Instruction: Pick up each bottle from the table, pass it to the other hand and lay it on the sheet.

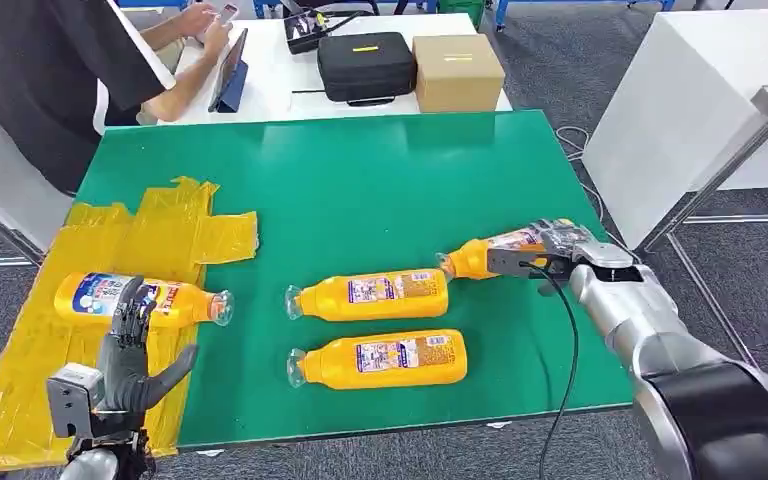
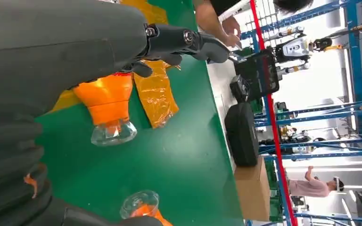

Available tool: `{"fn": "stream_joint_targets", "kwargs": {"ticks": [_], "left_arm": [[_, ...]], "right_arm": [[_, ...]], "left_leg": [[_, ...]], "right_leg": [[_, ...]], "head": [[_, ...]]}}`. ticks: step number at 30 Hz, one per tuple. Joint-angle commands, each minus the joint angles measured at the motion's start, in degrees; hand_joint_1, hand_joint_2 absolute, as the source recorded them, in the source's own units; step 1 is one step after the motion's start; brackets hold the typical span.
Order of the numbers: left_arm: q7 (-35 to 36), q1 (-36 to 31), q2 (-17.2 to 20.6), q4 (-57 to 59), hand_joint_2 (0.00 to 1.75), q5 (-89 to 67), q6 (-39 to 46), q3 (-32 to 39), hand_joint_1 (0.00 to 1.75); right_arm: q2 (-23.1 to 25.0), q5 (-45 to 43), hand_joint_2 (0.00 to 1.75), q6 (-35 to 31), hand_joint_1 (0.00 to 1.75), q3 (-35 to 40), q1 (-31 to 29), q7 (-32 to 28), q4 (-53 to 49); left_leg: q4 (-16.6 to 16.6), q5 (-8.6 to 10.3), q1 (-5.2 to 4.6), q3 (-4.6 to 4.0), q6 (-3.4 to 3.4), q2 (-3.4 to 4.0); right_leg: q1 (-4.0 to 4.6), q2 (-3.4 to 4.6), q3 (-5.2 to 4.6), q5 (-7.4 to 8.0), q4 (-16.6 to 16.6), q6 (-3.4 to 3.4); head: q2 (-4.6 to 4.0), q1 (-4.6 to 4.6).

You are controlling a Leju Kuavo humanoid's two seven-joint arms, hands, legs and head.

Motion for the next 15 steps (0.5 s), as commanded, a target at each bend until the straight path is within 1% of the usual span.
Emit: {"fn": "stream_joint_targets", "kwargs": {"ticks": [1, 4, 5, 7, 11, 13, 14, 15], "left_arm": [[0.48, -4.01, 1.14, 6.41, 1.75, 1.11, 0.78, -2.40, 0.00], [0.43, -3.60, 1.20, 5.92, 1.75, 1.32, 1.04, -3.00, 0.00], [0.47, -3.65, 1.24, 5.64, 1.75, 1.33, 0.98, -3.69, 0.00], [0.46, -3.74, 1.15, 5.61, 1.75, 1.30, 1.06, -3.80, 0.00], [0.46, -4.13, 1.26, 5.84, 1.75, 1.23, 1.18, -4.19, 0.00], [0.54, -4.52, 1.18, 6.03, 1.75, 1.22, 1.57, -4.25, 0.00], [0.63, -4.57, 1.23, 6.02, 1.75, 1.26, 1.78, -4.19, 0.00], [0.69, -4.43, 1.29, 5.99, 1.75, 1.29, 1.90, -4.12, 0.00]], "right_arm": [[-0.39, -1.79, 1.75, 8.29, 0.00, -1.89, 4.11, -0.09, 7.30], [-0.52, -2.07, 1.75, 8.92, 0.00, -1.98, 4.81, -0.52, 7.19], [-0.48, -2.12, 1.75, 10.11, 0.00, -1.90, 4.84, -0.47, 7.23], [-0.49, -2.13, 1.75, 10.11, 0.00, -1.90, 4.86, -0.44, 7.20], [-0.49, -1.78, 1.75, 11.16, 0.00, -1.42, 4.72, -0.07, 7.32], [-0.25, -1.15, 1.75, 10.49, 0.00, -0.87, 4.75, 0.65, 7.08], [0.28, -1.17, 1.75, 9.69, 0.00, -1.03, 4.87, 1.32, 7.03], [0.58, -0.99, 1.75, 9.21, 0.00, -0.92, 4.96, 1.73, 7.12]], "left_leg": [[-0.13, 0.09, 0.10, 0.11, -0.09, -0.40], [-0.27, 0.19, 0.13, 0.11, -0.14, -0.48], [-0.17, 0.08, 0.15, 0.26, -0.11, -0.34], [-0.13, 0.06, 0.13, 0.38, -0.09, -0.33], [-0.22, 0.17, 0.14, 0.38, -0.13, -0.44], [-0.20, 0.18, 0.15, 0.38, -0.13, -0.43], [-0.09, 0.08, 0.12, 0.54, -0.08, -0.32], [-0.16, 0.15, 0.15, 0.47, -0.12, -0.37]], "right_leg": [[0.07, -0.24, 0.26, 0.06, -0.23, -0.06], [0.09, -0.19, 0.34, 0.16, -0.41, -0.07], [0.11, -0.12, 0.46, 0.10, -0.33, -0.06], [0.10, -0.14, 0.59, 0.07, -0.30, -0.05], [0.10, -0.17, 0.63, 0.17, -0.45, -0.06], [0.11, -0.15, 0.65, 0.18, -0.43, -0.07], [0.08, -0.12, 0.77, 0.08, -0.30, -0.05], [0.10, -0.12, 0.71, 0.16, -0.39, -0.07]], "head": [[-0.02, 0.04], [-0.02, 0.00], [-0.02, 0.00], [-0.02, 0.02], [0.00, 0.00], [-0.02, 0.02], [-0.02, 0.00], [-0.02, 0.02]]}}
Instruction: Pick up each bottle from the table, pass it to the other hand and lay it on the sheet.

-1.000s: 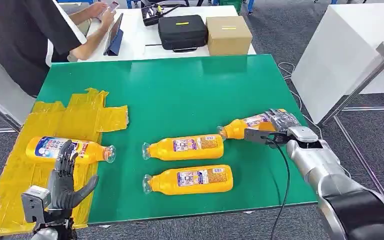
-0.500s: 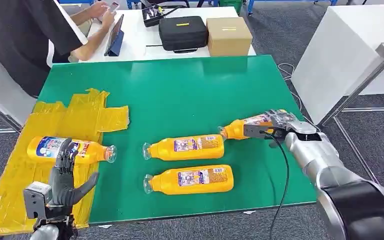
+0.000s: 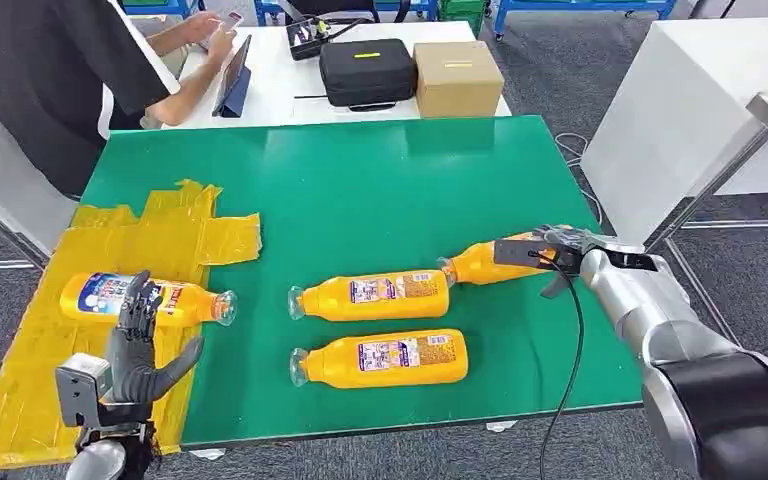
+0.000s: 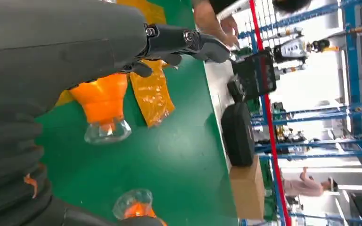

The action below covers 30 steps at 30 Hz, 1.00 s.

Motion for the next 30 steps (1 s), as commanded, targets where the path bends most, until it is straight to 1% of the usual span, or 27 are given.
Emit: {"fn": "stream_joint_targets", "kwargs": {"ticks": [1, 3, 4, 5, 8, 10, 12, 15, 19, 20, 21, 22, 23, 24, 25, 26, 28, 29, 30], "left_arm": [[0.56, -2.21, 1.22, 3.53, 1.75, 0.15, 1.05, -2.13, 0.00], [0.56, -1.78, 1.40, 3.38, 1.75, 0.16, 1.08, -2.05, 0.00], [0.56, -1.85, 1.47, 3.49, 1.75, 0.16, 1.06, -2.14, 0.00], [0.51, -2.32, 1.47, 4.14, 1.75, 0.25, 1.13, -2.32, 0.00], [0.39, -2.82, 1.22, 4.64, 1.75, 0.34, 1.38, -2.51, 0.00], [0.37, -2.93, 1.15, 4.76, 1.75, 0.36, 1.52, -2.58, 0.00], [0.37, -2.97, 1.09, 4.76, 1.75, 0.36, 1.55, -2.60, 0.00], [0.40, -3.01, 1.00, 4.84, 1.75, 0.36, 1.75, -2.58, 0.00], [0.57, -2.33, 0.97, 4.52, 1.75, 0.35, 2.35, -2.20, 0.00], [0.57, -2.03, 1.01, 4.19, 1.75, 0.36, 2.38, -2.13, 0.00], [0.56, -1.77, 1.00, 3.96, 1.75, 0.39, 2.44, -2.05, 0.00], [0.56, -1.33, 0.93, 3.42, 1.75, 0.42, 2.51, -1.91, 0.00], [0.56, -0.83, 0.86, 3.07, 1.75, 0.42, 2.50, -1.89, 0.00], [0.55, -0.12, 0.71, 2.25, 1.75, 0.42, 2.53, -1.77, 0.00], [0.57, 0.50, 0.68, 1.57, 1.75, 0.40, 2.50, -1.68, 0.00], [0.61, 1.23, 0.68, 0.56, 1.75, 0.42, 2.47, -1.56, 0.00], [0.79, 2.63, 1.04, -1.02, 1.75, 0.46, 2.55, -1.14, 0.00], [1.04, 3.28, 1.35, -1.80, 1.75, 0.56, 2.52, -0.75, 0.00], [1.10, 3.83, 1.45, -2.57, 1.75, 0.58, 2.43, -0.43, 0.00]], "right_arm": [[2.16, 1.65, 1.75, 0.19, 0.00, 1.14, 5.93, 2.83, 5.73], [2.85, 1.88, 1.75, -0.12, 0.00, 1.28, 5.73, 3.42, 5.94], [3.25, 1.78, 1.75, 0.57, 0.00, 1.18, 5.47, 3.52, 6.61], [3.41, 2.00, 1.75, 1.48, 0.00, 1.29, 5.37, 3.89, 6.85], [3.69, 2.26, 1.75, 2.37, 0.00, 1.37, 5.54, 4.63, 7.24], [3.73, 2.19, 1.75, 2.84, 0.00, 1.25, 5.69, 4.61, 7.27], [3.73, 2.19, 1.75, 2.69, 0.00, 1.24, 5.85, 4.61, 7.26], [3.86, 1.78, 1.75, 3.03, 0.00, 0.87, 5.97, 3.98, 7.27], [5.05, 1.72, 1.75, 3.30, 0.00, 0.89, 5.26, 3.57, 7.28], [5.28, 1.68, 1.75, 3.41, 0.00, 0.88, 5.16, 3.38, 7.40], [5.48, 1.67, 1.75, 3.45, 0.00, 0.88, 5.16, 3.32, 7.45], [5.68, 1.77, 1.75, 3.50, 0.00, 0.94, 5.11, 3.46, 7.60], [6.16, 2.30, 1.75, 3.05, 0.00, 1.51, 5.50, 3.44, 7.50], [6.51, 3.01, 1.75, 0.84, 0.00, 2.05, 6.06, 3.58, 7.13], [6.99, 3.35, 1.75, -0.72, 0.00, 2.28, 6.49, 3.70, 7.31], [7.40, 3.98, 1.75, -3.25, 0.00, 2.69, 6.85, 3.95, 7.30], [8.42, 5.40, 1.75, -9.83, 0.00, 3.52, 7.57, 4.09, 6.67], [8.91, 5.97, 1.75, -13.85, 0.00, 3.67, 7.70, 4.13, 6.59], [9.41, 6.12, 1.75, -17.87, 0.00, 3.23, 7.96, 3.90, 6.40]], "left_leg": [[-0.06, 0.09, 0.09, -0.07, -0.11, -0.23], [-0.20, 0.24, 0.09, -0.20, -0.17, -0.35], [-0.13, 0.17, 0.10, -0.11, -0.15, -0.25], [-0.22, 0.25, 0.09, -0.22, -0.17, -0.28], [-0.07, 0.13, 0.08, -0.05, -0.10, -0.25], [-0.15, 0.24, 0.11, -0.20, -0.15, -0.31], [-0.04, 0.11, 0.11, 0.00, -0.09, -0.27], [-0.16, 0.25, 0.12, -0.19, -0.16, -0.36], [-0.18, 0.23, 0.12, -0.15, -0.17, -0.30], [-0.08, 0.11, 0.12, 0.02, -0.14, -0.21], [-0.11, 0.15, 0.13, -0.07, -0.17, -0.19], [-0.02, 0.05, 0.12, 0.06, -0.13, -0.14], [-0.10, 0.14, 0.13, -0.04, -0.16, -0.19], [-0.03, 0.03, 0.13, 0.07, -0.15, -0.08], [-0.17, 0.16, 0.16, -0.07, -0.20, -0.13], [-0.08, 0.05, 0.18, 0.06, -0.18, -0.05], [-0.12, 0.09, 0.23, -0.03, -0.23, -0.02], [-0.03, -0.03, 0.22, 0.16, -0.18, 0.01], [-0.17, 0.09, 0.25, -0.01, -0.25, 0.01]], "right_leg": [[0.08, -0.09, 0.04, 0.08, -0.13, -0.05], [0.09, -0.09, -0.05, 0.20, -0.28, -0.08], [0.09, -0.03, 0.00, 0.17, -0.20, -0.07], [0.09, -0.01, -0.10, 0.24, -0.27, -0.08], [0.07, -0.06, 0.08, 0.12, -0.13, -0.06], [0.11, -0.06, -0.06, 0.22, -0.23, -0.08], [0.09, -0.10, 0.13, 0.10, -0.13, -0.05], [0.11, -0.10, -0.04, 0.23, -0.24, -0.08], [0.10, -0.04, -0.02, 0.23, -0.25, -0.08], [0.10, -0.01, 0.12, 0.13, -0.15, -0.07], [0.11, 0.04, 0.02, 0.19, -0.18, -0.08], [0.09, 0.03, 0.15, 0.10, -0.08, -0.06], [0.11, 0.03, 0.06, 0.18, -0.16, -0.07], [0.10, 0.09, 0.14, 0.11, -0.10, -0.06], [0.13, 0.12, 0.01, 0.24, -0.24, -0.09], [0.14, 0.16, 0.13, 0.16, -0.15, -0.09], [0.17, 0.23, 0.04, 0.22, -0.20, -0.10], [0.15, 0.19, 0.24, 0.11, -0.11, -0.08], [0.18, 0.30, 0.05, 0.23, -0.24, -0.12]], "head": [[0.00, 0.00], [0.02, 0.00], [0.00, 0.00], [0.02, 0.00], [0.00, 0.00], [0.00, 0.00], [0.00, 0.00], [0.00, 0.00], [0.00, 0.00], [0.00, 0.02], [0.00, 0.00], [0.00, 0.00], [0.00, 0.02], [0.02, 0.00], [0.00, 0.00], [0.00, 0.02], [0.02, 0.00], [0.00, 0.04], [0.02, 0.00]]}}
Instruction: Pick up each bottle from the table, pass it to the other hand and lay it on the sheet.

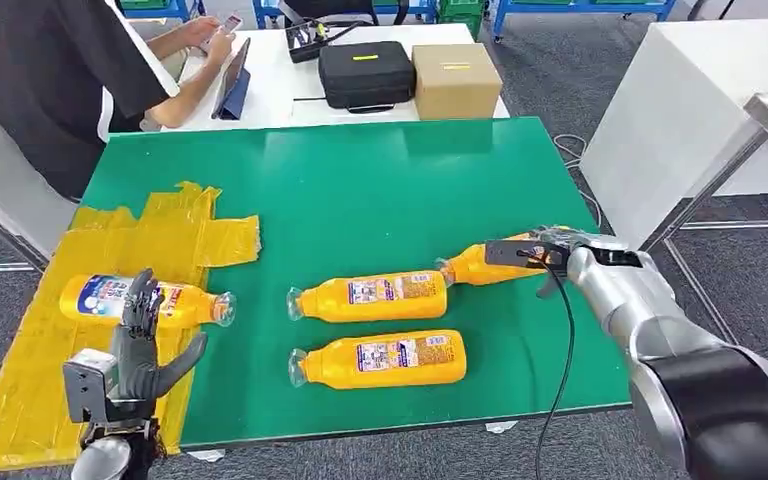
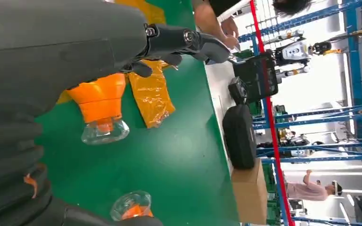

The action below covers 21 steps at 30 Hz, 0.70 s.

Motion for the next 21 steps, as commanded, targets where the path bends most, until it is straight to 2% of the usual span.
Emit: {"fn": "stream_joint_targets", "kwargs": {"ticks": [1, 3, 4, 8, 14, 21], "left_arm": [[0.79, 4.41, 1.29, -3.86, 1.75, 0.45, -0.06, 1.09, 0.00], [1.29, 5.27, 0.75, -5.10, 1.75, 0.27, -0.02, 1.71, 0.00], [1.29, 5.50, 0.68, -5.30, 1.75, 0.26, -0.01, 1.73, 0.00], [2.27, 6.42, 0.10, -7.16, 1.75, -0.58, -0.36, 1.68, 0.00], [2.74, 5.73, 0.13, -6.12, 1.75, -0.69, -0.87, 1.42, 0.00], [2.64, 4.20, -0.09, -3.35, 1.75, -0.65, -1.32, -0.21, 0.00]], "right_arm": [[6.18, 3.22, 1.75, -18.27, 0.00, 3.00, 8.73, 0.21, 5.32], [6.62, 4.48, 1.75, -24.22, 0.00, 3.50, 9.12, 0.06, 4.14], [6.89, 4.51, 1.75, -24.09, 0.00, 3.50, 8.97, 0.14, 4.14], [7.45, 6.16, 1.75, -31.16, 0.00, 3.67, 10.40, 1.48, 1.83], [7.38, 7.04, 1.75, -29.98, 0.00, 3.60, 11.56, 1.86, 2.48], [6.62, 7.50, 1.75, -22.01, 0.00, 2.36, 13.04, 3.52, 4.14]], "left_leg": [[-0.08, 0.08, 0.11, -0.24, -0.17, 0.06], [-0.16, 0.10, 0.10, -0.28, -0.20, 0.03], [-0.13, 0.08, 0.11, -0.31, -0.19, 0.05], [-0.09, 0.02, 0.13, -0.40, -0.19, 0.24], [-0.05, 0.03, 0.17, -0.44, -0.14, 0.24], [-0.10, -0.01, 0.23, -0.37, -0.24, 0.12]], "right_leg": [[0.10, 0.26, -0.26, 0.15, -0.12, -0.09], [0.10, 0.27, -0.24, 0.16, -0.16, -0.10], [0.11, 0.26, -0.10, 0.15, -0.15, -0.09], [0.21, 0.39, 0.12, 0.12, -0.09, -0.06], [0.21, 0.36, 0.05, 0.09, -0.06, -0.03], [0.21, 0.26, -0.45, 0.08, -0.14, -0.08]], "head": [[0.00, -0.02], [0.00, -0.04], [0.00, -0.04], [0.02, -0.04], [0.00, -0.04], [0.00, -0.04]]}}
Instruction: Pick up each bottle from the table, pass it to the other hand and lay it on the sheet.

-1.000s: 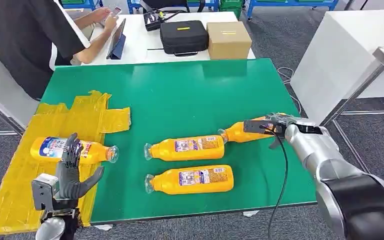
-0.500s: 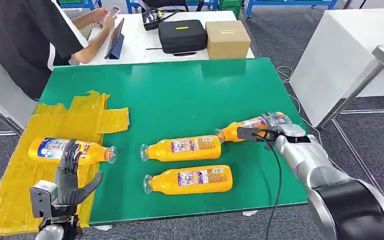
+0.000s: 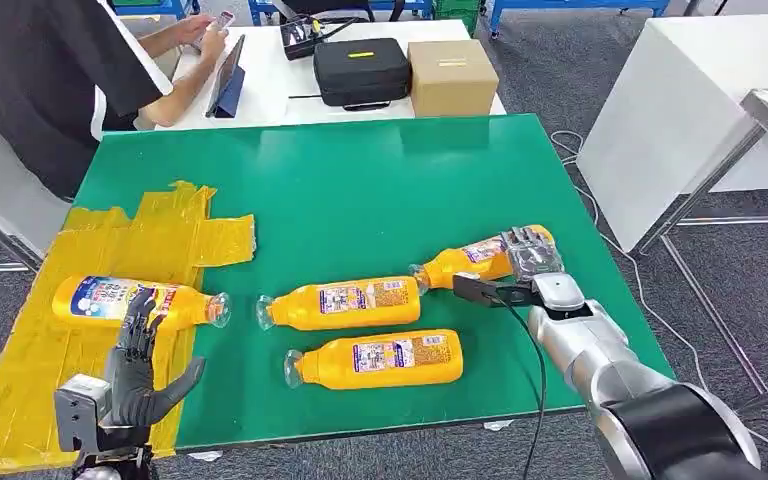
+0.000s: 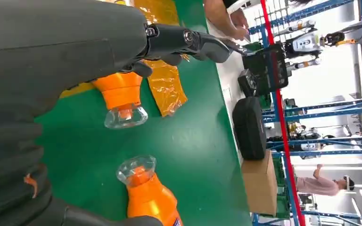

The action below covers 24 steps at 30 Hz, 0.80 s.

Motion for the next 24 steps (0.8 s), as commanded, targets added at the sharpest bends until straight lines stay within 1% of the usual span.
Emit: {"fn": "stream_joint_targets", "kwargs": {"ticks": [1, 2, 3, 4, 5, 6, 7, 8, 9, 10, 11, 12, 13, 15, 16, 17, 18, 19, 20, 21, 22, 23, 24], "left_arm": [[0.21, -2.03, -0.29, 3.69, 1.75, -0.11, -0.22, -0.45, 0.00], [0.21, -2.03, -0.29, 3.69, 1.75, -0.11, -0.22, -0.45, 0.00], [0.15, -2.24, -0.26, 4.26, 1.75, -0.09, -0.10, -0.82, 0.00], [0.18, -2.34, -0.28, 4.54, 1.75, -0.08, -0.03, -1.15, 0.00], [0.17, -2.51, -0.43, 4.92, 1.75, -0.10, 0.01, -1.44, 0.00], [0.13, -2.71, -0.48, 5.36, 1.75, -0.09, 0.06, -1.82, 0.00], [0.13, -2.71, -0.54, 5.38, 1.75, -0.09, 0.05, -1.87, 0.00], [0.12, -2.75, -0.59, 5.47, 1.75, -0.09, 0.05, -2.00, 0.00], [0.12, -2.94, -0.51, 5.78, 1.75, -0.09, 0.02, -2.18, 0.00], [0.14, -3.19, -0.48, 6.14, 1.75, -0.09, -0.03, -2.37, 0.00], [0.14, -3.41, -0.54, 6.39, 1.75, -0.08, -0.04, -2.50, 0.00], [0.16, -3.75, -0.57, 6.85, 1.75, -0.08, -0.08, -2.63, 0.00], [0.16, -4.00, -0.60, 7.14, 1.75, -0.07, -0.10, -2.73, 0.00], [0.16, -4.54, -0.57, 7.78, 1.75, -0.07, -0.15, -2.92, 0.00], [0.16, -4.54, -0.57, 7.78, 1.75, -0.07, -0.15, -2.92, 0.00], [0.16, -4.54, -0.57, 7.78, 1.75, -0.07, -0.15, -2.92, 0.00], [0.16, -4.54, -0.57, 7.78, 1.75, -0.07, -0.15, -2.92, 0.00], [0.16, -4.54, -0.57, 7.78, 1.75, -0.07, -0.15, -2.92, 0.00], [0.16, -4.54, -0.57, 7.78, 1.75, -0.07, -0.15, -2.92, 0.00], [0.18, -4.70, -0.49, 7.91, 1.75, -0.03, -0.22, -2.94, 0.00], [0.18, -4.87, -0.47, 8.08, 1.75, -0.02, -0.24, -2.98, 0.00], [0.19, -5.08, -0.51, 8.33, 1.75, 0.00, -0.27, -3.00, 0.00], [0.19, -5.22, -0.58, 8.52, 1.75, 0.02, -0.30, -3.02, 0.00]], "right_arm": [[0.92, 0.35, 1.75, 7.81, 0.00, 0.52, 5.04, 1.13, 3.90], [0.92, 0.35, 1.75, 7.81, 0.00, 0.52, 5.04, 1.13, 3.90], [0.86, 0.60, 1.75, 10.40, 0.00, 0.14, 5.05, 2.35, 3.91], [0.76, 0.41, 1.75, 12.21, 0.02, -0.49, 5.19, 3.04, 4.07], [0.34, 0.50, 1.75, 13.44, 0.30, -0.69, 5.44, 3.03, 4.17], [0.01, 0.15, 1.75, 14.13, 0.96, -1.28, 5.72, 2.68, 4.20], [-0.15, 0.15, 1.75, 14.10, 0.96, -1.31, 5.79, 2.68, 4.24], [-0.24, 0.16, 1.75, 14.05, 1.52, -1.34, 5.87, 2.61, 4.22], [-0.48, -0.31, 1.75, 15.26, 1.73, -1.81, 5.88, 1.61, 4.41], [-0.77, -0.59, 1.75, 16.01, 1.75, -2.16, 5.98, 1.23, 4.36], [-1.08, -0.66, 1.75, 16.18, 1.75, -2.33, 6.02, 1.11, 4.28], [-1.30, -0.64, 1.75, 16.14, 1.75, -2.40, 6.11, 1.06, 4.17], [-1.47, -0.59, 1.75, 16.23, 1.75, -2.41, 6.09, 1.05, 4.13], [-1.68, -0.44, 1.75, 16.54, 1.75, -2.48, 6.19, 0.85, 4.02], [-1.68, -0.44, 1.75, 16.54, 1.75, -2.48, 6.19, 0.85, 4.02], [-1.68, -0.44, 1.75, 16.54, 1.75, -2.48, 6.19, 0.85, 4.02], [-1.68, -0.44, 1.75, 16.54, 1.75, -2.48, 6.19, 0.85, 4.02], [-1.68, -0.44, 1.75, 16.54, 1.75, -2.48, 6.19, 0.85, 4.02], [-1.68, -0.44, 1.75, 16.54, 1.75, -2.48, 6.19, 0.85, 4.02], [-1.64, -0.49, 1.75, 16.70, 1.75, -2.59, 6.27, 0.88, 4.06], [-1.74, -0.44, 1.75, 16.80, 1.75, -2.64, 6.36, 0.79, 4.03], [-1.82, -0.40, 1.75, 17.08, 1.75, -2.66, 6.45, 0.75, 4.08], [-1.89, -0.47, 1.75, 17.65, 1.75, -2.77, 6.57, 0.74, 4.18]], "left_leg": [[-0.11, 0.09, 0.05, 0.00, -0.09, -0.25], [-0.17, 0.15, 0.06, -0.07, -0.11, -0.34], [-0.08, 0.07, 0.07, 0.08, -0.08, -0.25], [-0.17, 0.18, 0.06, -0.02, -0.11, -0.39], [-0.13, 0.15, 0.06, 0.04, -0.09, -0.34], [-0.18, 0.22, 0.06, -0.04, -0.12, -0.40], [-0.16, 0.20, 0.07, -0.01, -0.10, -0.38], [-0.14, 0.22, 0.06, -0.03, -0.12, -0.44], [-0.09, 0.13, 0.06, 0.08, -0.14, -0.39], [-0.01, 0.02, 0.05, 0.29, -0.14, -0.33], [-0.07, 0.16, 0.07, 0.07, -0.16, -0.47], [0.05, 0.02, 0.08, 0.27, -0.13, -0.37], [0.01, 0.17, 0.07, -0.02, -0.15, -0.54], [0.11, 0.06, 0.08, 0.13, -0.12, -0.42], [0.07, 0.19, 0.11, -0.12, -0.16, -0.53], [0.07, 0.07, 0.07, 0.21, -0.10, -0.44], [0.12, 0.03, 0.05, 0.23, -0.08, -0.39], [0.10, -0.03, 0.03, 0.39, -0.05, -0.36], [0.09, 0.10, 0.07, 0.07, -0.07, -0.43], [0.07, 0.10, 0.07, 0.14, -0.04, -0.43], [0.09, -0.04, 0.02, 0.49, 0.00, -0.28], [0.07, 0.09, 0.07, 0.17, -0.05, -0.42], [0.08, 0.08, 0.06, 0.20, -0.04, -0.44]], "right_leg": [[0.04, -0.09, 0.07, 0.06, -0.16, -0.03], [0.05, -0.12, 0.02, 0.11, -0.24, -0.04], [0.05, -0.07, 0.13, 0.04, -0.15, -0.03], [0.04, -0.14, 0.06, 0.12, -0.24, -0.04], [0.03, -0.13, 0.13, 0.09, -0.20, -0.04], [0.03, -0.15, 0.05, 0.15, -0.26, -0.04], [0.04, -0.15, 0.08, 0.14, -0.24, -0.04], [0.04, -0.20, 0.06, 0.15, -0.23, -0.06], [0.04, -0.19, 0.13, 0.07, -0.19, -0.14], [0.02, -0.16, 0.28, -0.02, -0.12, -0.15], [0.04, -0.24, 0.12, 0.05, -0.20, -0.18], [0.04, -0.18, 0.33, -0.05, -0.12, -0.21], [0.04, -0.28, 0.07, 0.07, -0.17, -0.21], [0.04, -0.20, 0.22, 0.00, -0.11, -0.22], [0.08, -0.25, 0.01, 0.12, -0.19, -0.23], [0.03, -0.22, 0.33, 0.01, -0.15, -0.19], [0.02, -0.18, 0.33, -0.03, -0.11, -0.19], [-0.01, -0.18, 0.53, -0.07, -0.13, -0.17], [0.04, -0.19, 0.26, 0.06, -0.19, -0.17], [0.04, -0.21, 0.34, 0.06, -0.21, -0.15], [-0.01, -0.14, 0.62, -0.08, -0.15, -0.14], [0.05, -0.21, 0.37, 0.05, -0.24, -0.16], [0.04, -0.23, 0.42, 0.03, -0.24, -0.15]], "head": [[0.00, 0.02], [0.02, -0.02], [0.02, 0.02], [0.00, 0.00], [0.00, 0.02], [0.00, 0.00], [0.00, 0.02], [0.00, 0.00], [0.02, 0.00], [0.00, 0.00], [0.00, 0.02], [0.02, 0.02], [0.00, 0.00], [0.00, 0.02], [0.02, 0.00], [0.00, 0.02], [0.00, 0.00], [0.00, 0.04], [0.00, -0.02], [0.00, 0.04], [0.02, 0.00], [0.02, 0.02], [0.00, 0.02]]}}
